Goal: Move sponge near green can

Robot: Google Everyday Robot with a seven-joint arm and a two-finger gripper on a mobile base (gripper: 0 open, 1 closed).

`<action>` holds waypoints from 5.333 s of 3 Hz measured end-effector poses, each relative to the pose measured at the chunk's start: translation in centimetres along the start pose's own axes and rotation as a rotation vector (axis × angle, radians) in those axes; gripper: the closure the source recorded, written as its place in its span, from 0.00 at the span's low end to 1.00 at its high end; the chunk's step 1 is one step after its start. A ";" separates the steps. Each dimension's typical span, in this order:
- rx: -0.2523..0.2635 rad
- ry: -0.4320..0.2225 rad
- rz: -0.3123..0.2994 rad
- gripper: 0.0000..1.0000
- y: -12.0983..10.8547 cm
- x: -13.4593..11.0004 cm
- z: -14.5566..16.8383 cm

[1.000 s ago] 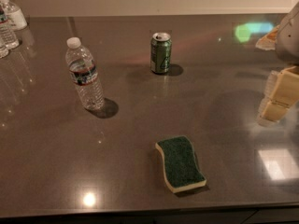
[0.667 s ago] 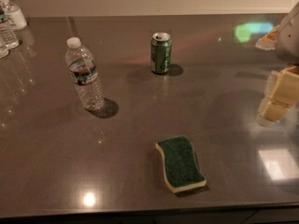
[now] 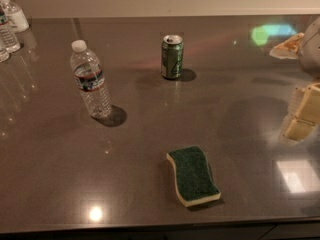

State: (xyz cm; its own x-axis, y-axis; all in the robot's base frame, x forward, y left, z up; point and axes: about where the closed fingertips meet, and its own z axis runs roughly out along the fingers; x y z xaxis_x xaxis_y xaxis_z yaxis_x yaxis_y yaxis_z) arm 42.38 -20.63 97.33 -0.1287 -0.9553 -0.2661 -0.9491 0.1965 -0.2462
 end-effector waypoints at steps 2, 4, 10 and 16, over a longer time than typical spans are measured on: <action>-0.090 -0.173 -0.091 0.00 3.8 -1.7 3.5; -0.168 -0.282 -0.193 0.00 7.7 -3.1 8.5; -0.283 -0.291 -0.244 0.17 11.8 -7.0 14.8; -0.107 -0.224 -0.010 1.00 -4.7 -6.7 11.4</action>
Offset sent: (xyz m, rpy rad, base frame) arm -0.0417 0.0529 -0.0742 0.2566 0.0671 0.2606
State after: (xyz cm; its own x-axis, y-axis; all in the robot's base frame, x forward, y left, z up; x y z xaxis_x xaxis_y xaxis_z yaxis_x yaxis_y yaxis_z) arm 51.02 -12.67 89.66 -0.0640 -0.8820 -0.4668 -0.9766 0.1516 -0.1526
